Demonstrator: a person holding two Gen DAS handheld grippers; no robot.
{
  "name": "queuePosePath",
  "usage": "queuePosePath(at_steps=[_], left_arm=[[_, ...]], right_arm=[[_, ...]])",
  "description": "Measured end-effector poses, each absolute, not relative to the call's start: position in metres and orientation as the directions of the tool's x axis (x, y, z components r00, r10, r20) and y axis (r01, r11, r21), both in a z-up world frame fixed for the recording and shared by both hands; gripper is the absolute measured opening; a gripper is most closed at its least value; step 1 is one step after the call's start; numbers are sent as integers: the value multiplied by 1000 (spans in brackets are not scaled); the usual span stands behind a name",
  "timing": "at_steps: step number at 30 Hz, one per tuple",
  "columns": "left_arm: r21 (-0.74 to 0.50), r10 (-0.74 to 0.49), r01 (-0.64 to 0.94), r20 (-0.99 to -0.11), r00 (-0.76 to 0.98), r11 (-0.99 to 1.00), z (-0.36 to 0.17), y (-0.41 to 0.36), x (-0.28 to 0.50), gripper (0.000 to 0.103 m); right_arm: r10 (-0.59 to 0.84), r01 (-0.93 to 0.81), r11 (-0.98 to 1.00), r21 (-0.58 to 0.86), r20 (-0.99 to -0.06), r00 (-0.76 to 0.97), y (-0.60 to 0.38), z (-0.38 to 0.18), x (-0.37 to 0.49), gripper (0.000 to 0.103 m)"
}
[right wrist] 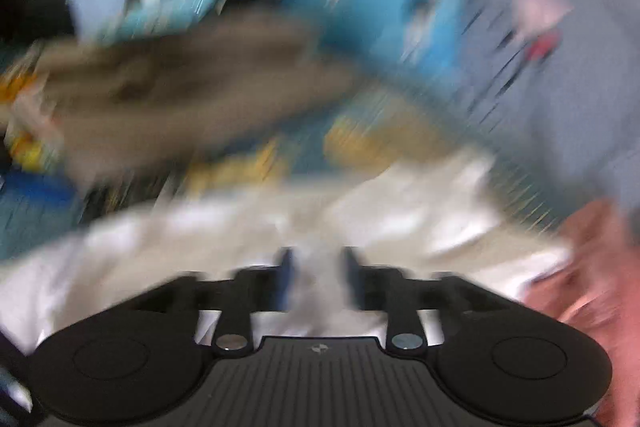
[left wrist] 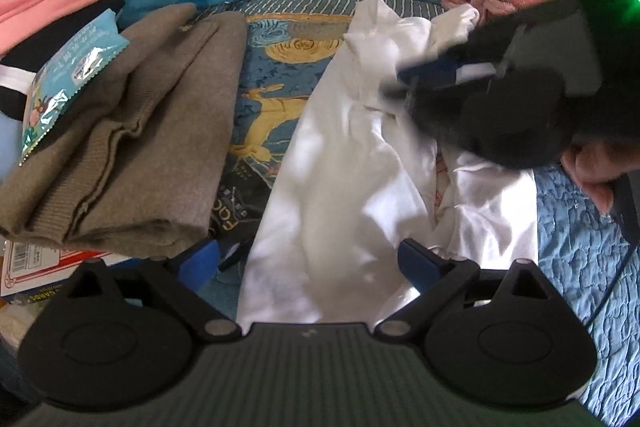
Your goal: Fold clothes
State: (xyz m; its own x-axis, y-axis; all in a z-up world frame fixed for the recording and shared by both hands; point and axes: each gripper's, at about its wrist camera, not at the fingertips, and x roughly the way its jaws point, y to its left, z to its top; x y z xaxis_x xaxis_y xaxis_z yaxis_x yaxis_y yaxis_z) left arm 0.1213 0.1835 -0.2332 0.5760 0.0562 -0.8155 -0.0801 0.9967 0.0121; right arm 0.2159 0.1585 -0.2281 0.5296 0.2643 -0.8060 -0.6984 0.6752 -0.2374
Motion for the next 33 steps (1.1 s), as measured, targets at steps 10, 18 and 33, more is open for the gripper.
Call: queuePosePath(at_steps=[10, 18, 33], left_arm=[[7, 53, -83, -822, 567, 997, -235, 184, 123, 98], [1, 45, -80, -829, 558, 997, -235, 185, 126, 98], [-17, 59, -117, -784, 617, 993, -215, 208, 112, 99]], right_arm=[[156, -507, 735, -451, -615, 773, 145, -202, 254, 42], [81, -480, 779, -404, -694, 715, 123, -210, 319, 3], [171, -208, 978, 1, -577, 799, 70, -164, 212, 42]])
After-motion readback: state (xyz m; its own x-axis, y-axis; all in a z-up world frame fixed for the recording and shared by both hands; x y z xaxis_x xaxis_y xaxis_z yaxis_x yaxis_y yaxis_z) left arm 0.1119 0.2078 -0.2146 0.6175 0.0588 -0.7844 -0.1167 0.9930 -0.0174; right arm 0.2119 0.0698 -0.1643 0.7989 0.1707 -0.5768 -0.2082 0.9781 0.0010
